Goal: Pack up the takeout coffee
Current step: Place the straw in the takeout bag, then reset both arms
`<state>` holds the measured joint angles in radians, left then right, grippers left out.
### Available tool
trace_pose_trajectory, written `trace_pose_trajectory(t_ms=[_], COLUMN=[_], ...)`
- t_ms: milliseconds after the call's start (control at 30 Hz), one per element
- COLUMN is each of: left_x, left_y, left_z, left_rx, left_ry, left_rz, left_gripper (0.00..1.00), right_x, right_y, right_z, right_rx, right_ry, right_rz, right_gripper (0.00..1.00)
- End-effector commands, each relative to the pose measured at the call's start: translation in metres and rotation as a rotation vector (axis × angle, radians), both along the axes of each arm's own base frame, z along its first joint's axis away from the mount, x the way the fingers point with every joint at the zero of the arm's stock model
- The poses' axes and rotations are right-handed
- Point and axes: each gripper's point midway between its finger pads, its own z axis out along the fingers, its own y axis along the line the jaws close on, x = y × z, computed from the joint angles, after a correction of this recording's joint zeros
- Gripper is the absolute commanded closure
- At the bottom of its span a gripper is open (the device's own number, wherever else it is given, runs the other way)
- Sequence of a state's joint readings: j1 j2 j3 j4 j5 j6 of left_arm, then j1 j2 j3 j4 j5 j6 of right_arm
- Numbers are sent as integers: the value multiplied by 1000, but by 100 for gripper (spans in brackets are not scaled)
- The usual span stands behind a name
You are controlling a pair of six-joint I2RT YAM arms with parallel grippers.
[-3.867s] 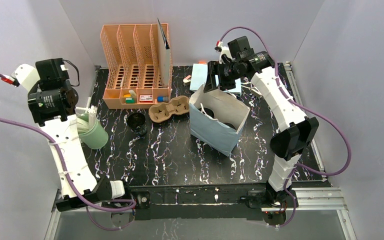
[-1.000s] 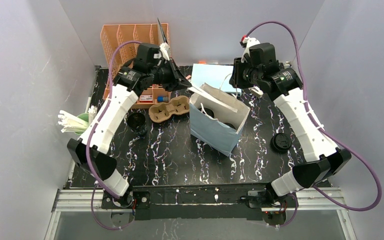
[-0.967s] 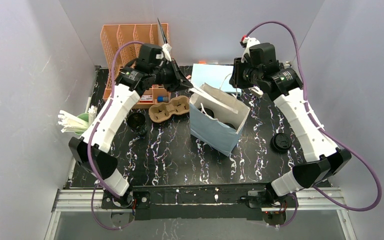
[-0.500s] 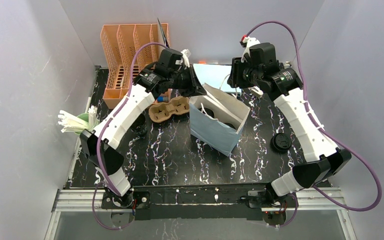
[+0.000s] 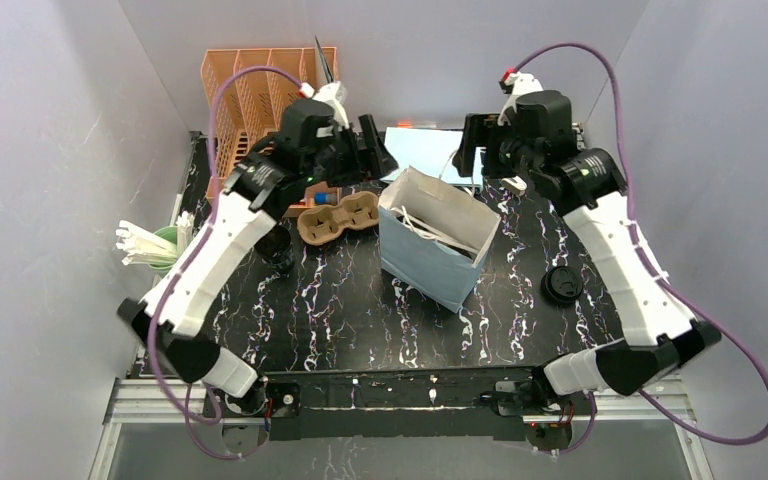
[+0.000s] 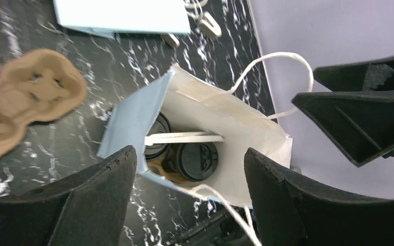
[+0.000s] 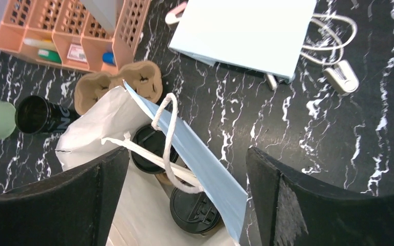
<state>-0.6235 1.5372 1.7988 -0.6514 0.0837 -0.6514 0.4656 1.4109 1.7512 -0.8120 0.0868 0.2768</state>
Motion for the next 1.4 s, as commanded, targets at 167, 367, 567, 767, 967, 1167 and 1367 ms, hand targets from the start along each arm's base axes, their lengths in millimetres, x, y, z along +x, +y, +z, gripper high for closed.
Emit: trace_pose_trajectory(t_ms=[167, 367, 567, 767, 967, 1167, 1367], left_x=[-12, -37, -37, -6, 19, 32, 40], left_y=[111, 165, 199, 236, 244, 247, 258], left_z=[39, 6, -42, -89, -136, -168, -201], left_rx=[173, 329, 392, 312, 407, 589, 633], left_ry=[-229, -145, -48, 25, -22, -91, -196], left_rz=[364, 525, 616, 745, 755, 611, 633], left_gripper=[27, 25, 21, 21, 6, 2, 2], right_x=[-14, -8, 23, 44, 48, 51, 53], right_y=[-64, -112, -157, -148, -155, -159, -160], right_z=[69, 30, -34, -99, -169, -184, -226], right_rx=[47, -61, 117, 194, 79, 7, -139], right_ry=[-250, -164, -30, -31, -48, -142, -207], right_rz=[-300, -493, -644, -653, -612, -555, -434], right_gripper=[2, 2, 2, 2, 2, 2, 2])
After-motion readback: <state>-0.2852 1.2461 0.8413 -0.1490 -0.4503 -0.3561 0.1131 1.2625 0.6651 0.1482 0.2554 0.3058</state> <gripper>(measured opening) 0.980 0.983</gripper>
